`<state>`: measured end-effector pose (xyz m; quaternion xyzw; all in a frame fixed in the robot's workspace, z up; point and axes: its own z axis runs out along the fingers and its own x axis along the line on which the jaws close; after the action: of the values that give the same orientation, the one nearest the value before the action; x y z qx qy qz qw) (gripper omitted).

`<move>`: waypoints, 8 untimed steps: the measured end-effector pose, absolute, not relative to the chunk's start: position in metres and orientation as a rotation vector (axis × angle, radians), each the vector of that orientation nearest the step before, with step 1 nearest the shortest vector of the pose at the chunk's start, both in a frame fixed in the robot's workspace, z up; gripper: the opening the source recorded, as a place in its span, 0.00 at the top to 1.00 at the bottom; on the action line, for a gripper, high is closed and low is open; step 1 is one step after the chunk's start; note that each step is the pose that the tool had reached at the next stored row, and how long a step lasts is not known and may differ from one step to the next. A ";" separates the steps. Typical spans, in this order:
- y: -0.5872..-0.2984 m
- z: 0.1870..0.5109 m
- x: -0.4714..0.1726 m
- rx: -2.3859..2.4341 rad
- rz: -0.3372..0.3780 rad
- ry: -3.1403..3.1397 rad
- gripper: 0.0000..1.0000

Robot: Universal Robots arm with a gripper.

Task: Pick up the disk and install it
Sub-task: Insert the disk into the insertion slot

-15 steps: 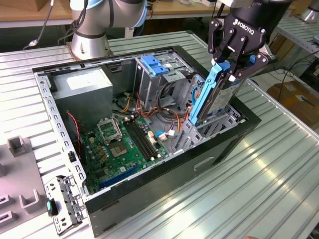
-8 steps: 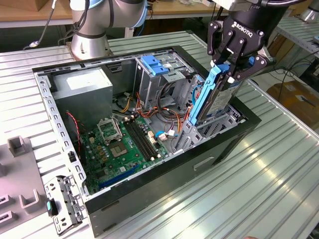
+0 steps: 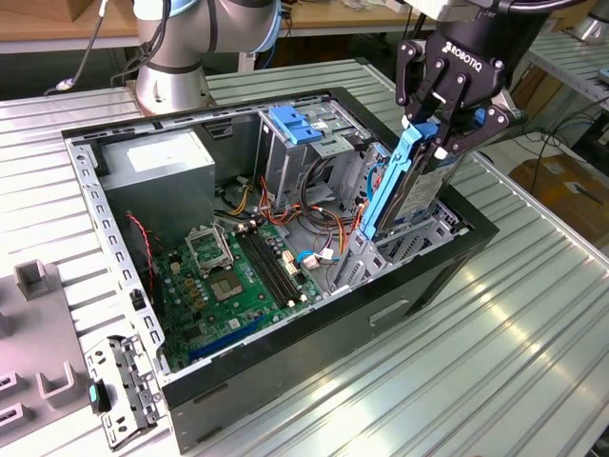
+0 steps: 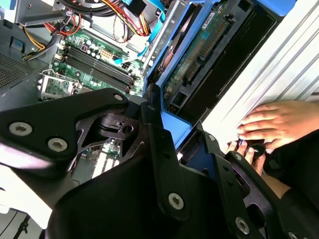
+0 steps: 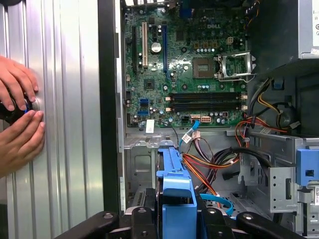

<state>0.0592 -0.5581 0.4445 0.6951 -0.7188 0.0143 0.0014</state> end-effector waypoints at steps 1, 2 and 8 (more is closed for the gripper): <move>-0.558 0.444 0.059 2.182 0.045 -2.256 0.63; -0.558 0.443 0.059 2.182 0.045 -2.256 0.63; -0.558 0.436 0.059 2.182 0.045 -2.256 0.63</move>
<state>0.0592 -0.5582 0.4358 0.6951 -0.7188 0.0143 0.0014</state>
